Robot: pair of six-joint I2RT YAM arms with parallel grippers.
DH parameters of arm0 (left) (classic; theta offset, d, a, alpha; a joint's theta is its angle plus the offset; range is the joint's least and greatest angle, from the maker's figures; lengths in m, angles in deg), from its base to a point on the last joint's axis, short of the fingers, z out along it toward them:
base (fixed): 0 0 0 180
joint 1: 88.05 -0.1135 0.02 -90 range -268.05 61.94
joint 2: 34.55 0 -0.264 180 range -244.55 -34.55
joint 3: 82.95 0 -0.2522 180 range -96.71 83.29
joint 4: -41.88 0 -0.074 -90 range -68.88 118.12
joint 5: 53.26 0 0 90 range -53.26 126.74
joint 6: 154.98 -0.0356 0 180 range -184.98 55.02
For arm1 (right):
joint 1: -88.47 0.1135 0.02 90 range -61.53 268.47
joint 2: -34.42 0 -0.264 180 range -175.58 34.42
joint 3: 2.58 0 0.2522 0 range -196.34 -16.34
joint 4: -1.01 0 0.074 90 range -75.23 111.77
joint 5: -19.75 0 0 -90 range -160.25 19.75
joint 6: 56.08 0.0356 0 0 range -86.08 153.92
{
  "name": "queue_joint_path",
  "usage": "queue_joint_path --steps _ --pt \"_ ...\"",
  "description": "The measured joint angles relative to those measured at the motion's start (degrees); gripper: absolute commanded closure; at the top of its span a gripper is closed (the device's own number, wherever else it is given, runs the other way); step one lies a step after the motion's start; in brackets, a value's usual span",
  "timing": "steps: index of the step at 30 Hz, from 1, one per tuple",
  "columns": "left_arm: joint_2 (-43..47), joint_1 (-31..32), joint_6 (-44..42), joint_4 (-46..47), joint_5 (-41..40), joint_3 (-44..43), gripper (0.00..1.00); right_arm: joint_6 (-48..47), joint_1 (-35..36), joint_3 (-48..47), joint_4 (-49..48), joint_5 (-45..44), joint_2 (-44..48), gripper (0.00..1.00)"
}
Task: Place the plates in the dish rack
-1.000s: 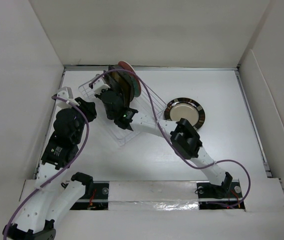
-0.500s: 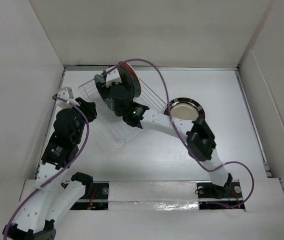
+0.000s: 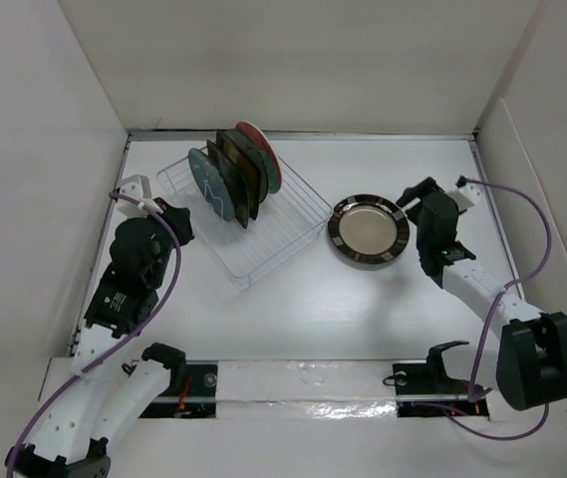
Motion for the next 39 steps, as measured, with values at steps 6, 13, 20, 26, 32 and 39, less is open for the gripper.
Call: queue_joint_path --steps 6,13,20,26,32,39 --pt "-0.7 0.3 -0.2 0.0 0.4 0.0 0.87 7.9 -13.6 9.6 2.9 14.4 -4.1 0.18" --pt "-1.7 0.3 -0.4 0.0 0.3 0.0 0.87 10.0 -18.7 9.8 -0.5 29.1 -15.1 0.29" --pt "-2.3 0.3 -0.5 0.0 0.4 0.0 0.82 8.8 -19.3 6.7 -0.8 37.2 -19.6 0.49" --pt "-2.3 0.3 -0.6 0.0 0.3 0.0 0.82 8.3 -22.0 5.2 0.6 41.2 -22.3 0.76" --pt "-2.2 0.3 -0.6 0.0 0.3 0.0 0.82 10.8 -24.6 5.7 -5.2 47.3 -21.2 1.00" --pt "-2.3 0.3 -0.6 0.0 0.3 0.0 0.82 11.2 -24.5 11.4 1.6 37.4 -2.6 1.00"
